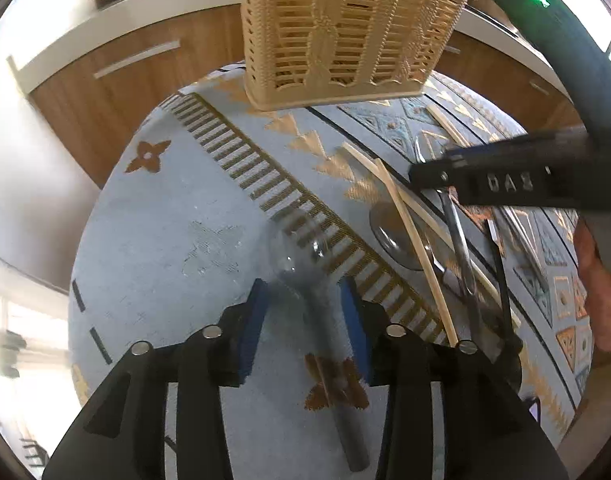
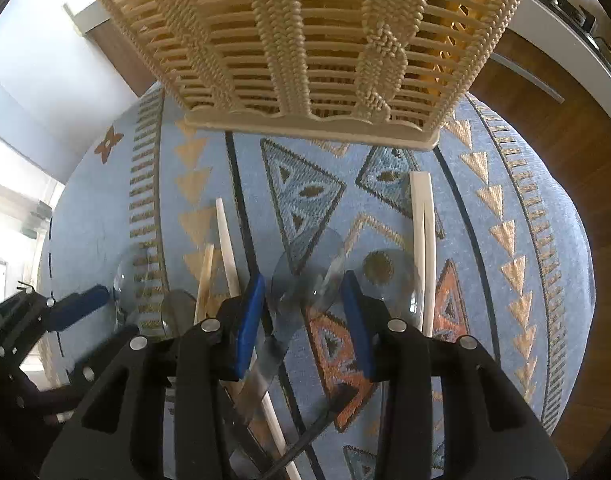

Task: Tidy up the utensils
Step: 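Lift the spoons with both tools and release them into the caddy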

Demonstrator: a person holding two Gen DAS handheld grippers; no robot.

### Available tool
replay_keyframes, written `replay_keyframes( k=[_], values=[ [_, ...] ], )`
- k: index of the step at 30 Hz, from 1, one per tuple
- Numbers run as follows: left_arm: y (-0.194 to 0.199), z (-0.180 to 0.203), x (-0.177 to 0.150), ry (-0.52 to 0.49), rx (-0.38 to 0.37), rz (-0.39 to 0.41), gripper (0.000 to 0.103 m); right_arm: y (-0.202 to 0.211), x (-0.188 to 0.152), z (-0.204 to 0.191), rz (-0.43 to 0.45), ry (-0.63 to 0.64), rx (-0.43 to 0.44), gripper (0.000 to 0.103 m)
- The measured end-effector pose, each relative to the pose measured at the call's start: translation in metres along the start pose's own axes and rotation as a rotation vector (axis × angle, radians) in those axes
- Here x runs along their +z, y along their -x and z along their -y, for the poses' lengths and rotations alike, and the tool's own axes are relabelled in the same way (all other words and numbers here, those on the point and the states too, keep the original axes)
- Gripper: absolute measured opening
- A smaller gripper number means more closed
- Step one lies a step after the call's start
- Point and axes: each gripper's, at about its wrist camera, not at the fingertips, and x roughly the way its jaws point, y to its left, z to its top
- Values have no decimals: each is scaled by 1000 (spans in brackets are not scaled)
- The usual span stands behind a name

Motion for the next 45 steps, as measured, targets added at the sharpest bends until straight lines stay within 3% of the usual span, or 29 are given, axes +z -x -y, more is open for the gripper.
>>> replay_keyframes(
  k=[3, 5, 7, 10, 14, 20, 24, 29, 33, 39, 42, 45],
  values=[
    [-2, 7, 2, -33, 33, -32, 38, -3, 6, -5, -10, 24, -27, 32],
    [-2, 16, 1, -61, 92, -37, 25, -3, 8, -8, -4, 44, -43, 32],
    [-4, 21, 4, -90, 105, -42, 10, -3, 5, -11, 10, 66, -52, 31],
    [-1, 19, 4, -62, 103, -13, 9, 2, -3, -15, 47, 82, -8, 30],
    [24, 6, 1, 35, 30, 140, 9, 28, -19, -12, 151, 118, 30, 30],
    [93, -2, 8, 115, -28, 471, 9, 104, -37, -9, 400, 163, 96, 30],
    [141, 2, 27, 142, -44, 694, 9, 161, -37, -4, 592, 157, 129, 30],
    [180, 10, 63, 165, -90, 908, 9, 217, -18, 8, 785, 130, 82, 30],
    [189, 18, 91, 206, -130, 1010, 10, 248, -2, 21, 946, 86, -27, 30],
    [181, 40, 121, 229, -64, 1144, 10, 265, 14, 41, 1152, 4, -149, 30],
    [167, 50, 130, 212, 3, 1185, 10, 257, 19, 50, 1210, -14, -221, 30],
    [148, 60, 138, 190, 71, 1205, 10, 238, 30, 62, 1211, -26, -247, 30]
  ],
)
